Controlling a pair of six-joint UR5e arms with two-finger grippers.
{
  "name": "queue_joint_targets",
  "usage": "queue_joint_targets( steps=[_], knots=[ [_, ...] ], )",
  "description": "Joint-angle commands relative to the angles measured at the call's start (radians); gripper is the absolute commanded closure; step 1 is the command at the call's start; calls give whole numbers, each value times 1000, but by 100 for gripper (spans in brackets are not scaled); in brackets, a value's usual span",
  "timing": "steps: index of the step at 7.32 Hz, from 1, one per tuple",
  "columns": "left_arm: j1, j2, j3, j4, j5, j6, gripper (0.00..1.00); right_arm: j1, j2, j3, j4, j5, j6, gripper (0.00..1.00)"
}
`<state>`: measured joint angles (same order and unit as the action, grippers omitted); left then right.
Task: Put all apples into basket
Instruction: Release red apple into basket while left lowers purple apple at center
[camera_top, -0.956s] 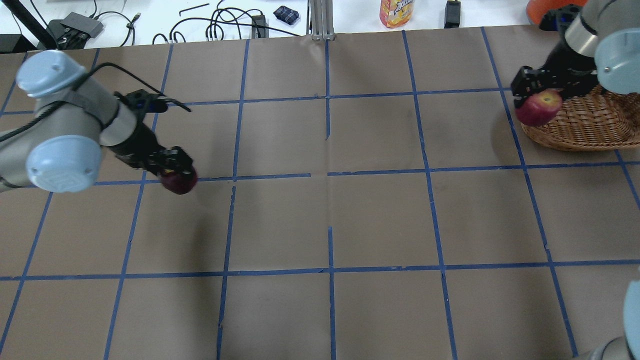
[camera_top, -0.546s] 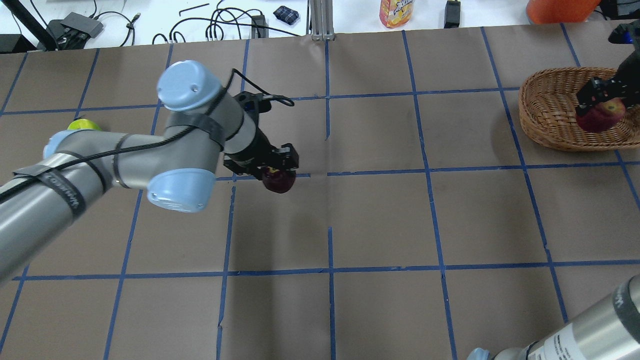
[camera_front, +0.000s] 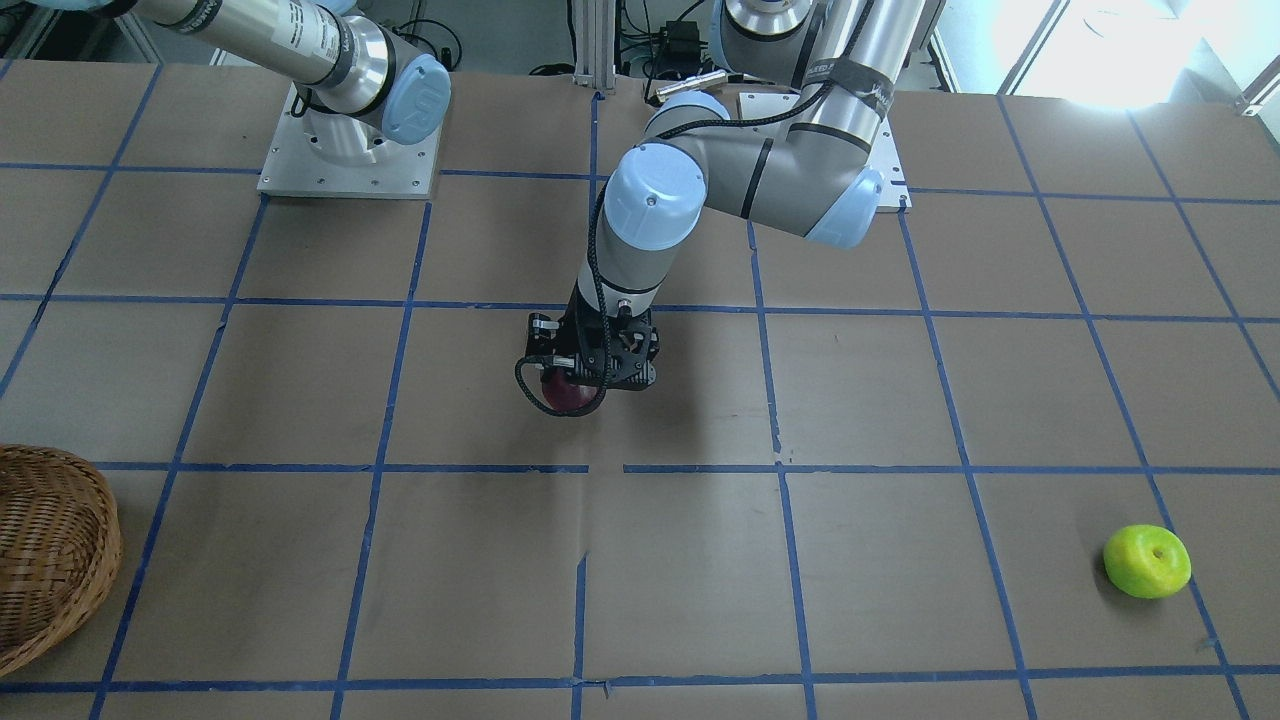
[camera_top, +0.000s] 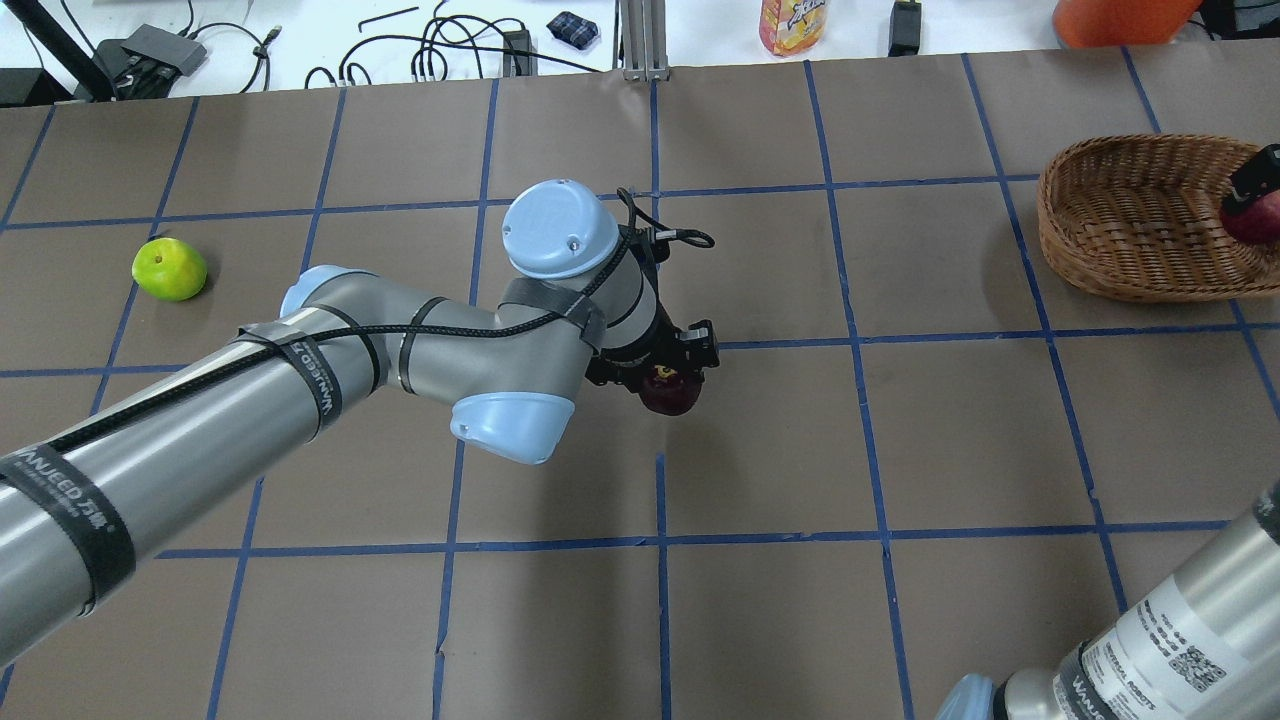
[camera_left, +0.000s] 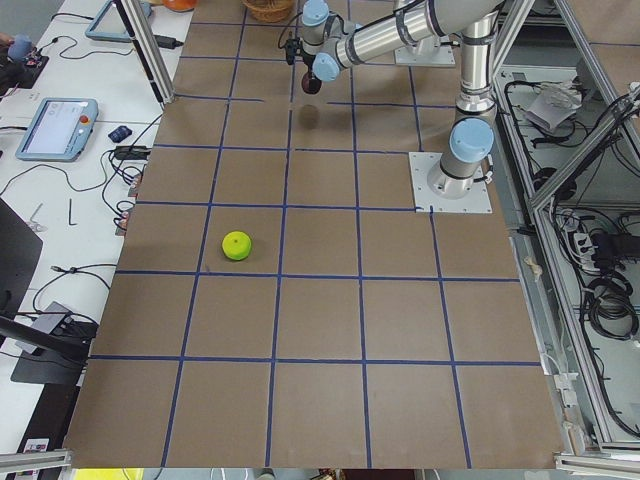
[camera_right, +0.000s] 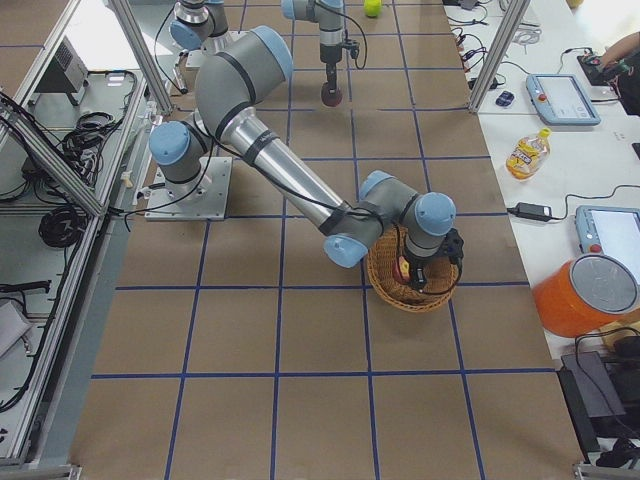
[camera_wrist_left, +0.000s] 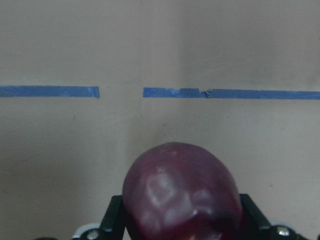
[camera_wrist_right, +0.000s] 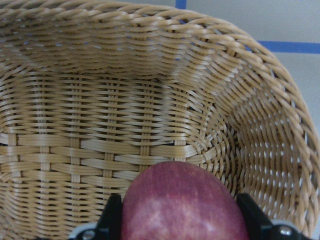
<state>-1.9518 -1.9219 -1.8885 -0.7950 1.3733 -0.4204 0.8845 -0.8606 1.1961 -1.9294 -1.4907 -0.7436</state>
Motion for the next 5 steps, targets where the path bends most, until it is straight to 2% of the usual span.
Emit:
queue_joint_targets(
  steps=[1, 3, 4, 5],
  knots=[
    [-12, -28, 3, 26, 20, -3, 0, -3, 49, -75, 53, 27, -14, 1],
    [-4, 24, 31, 19, 26, 12, 0, 4, 19, -72, 88, 26, -13, 0],
    [13, 67, 87, -68, 32, 28, 0, 13, -20, -69, 96, 26, -20, 0],
    [52, 82, 133, -186, 33, 99, 0, 51, -73, -69, 171, 23, -16, 0]
  ],
)
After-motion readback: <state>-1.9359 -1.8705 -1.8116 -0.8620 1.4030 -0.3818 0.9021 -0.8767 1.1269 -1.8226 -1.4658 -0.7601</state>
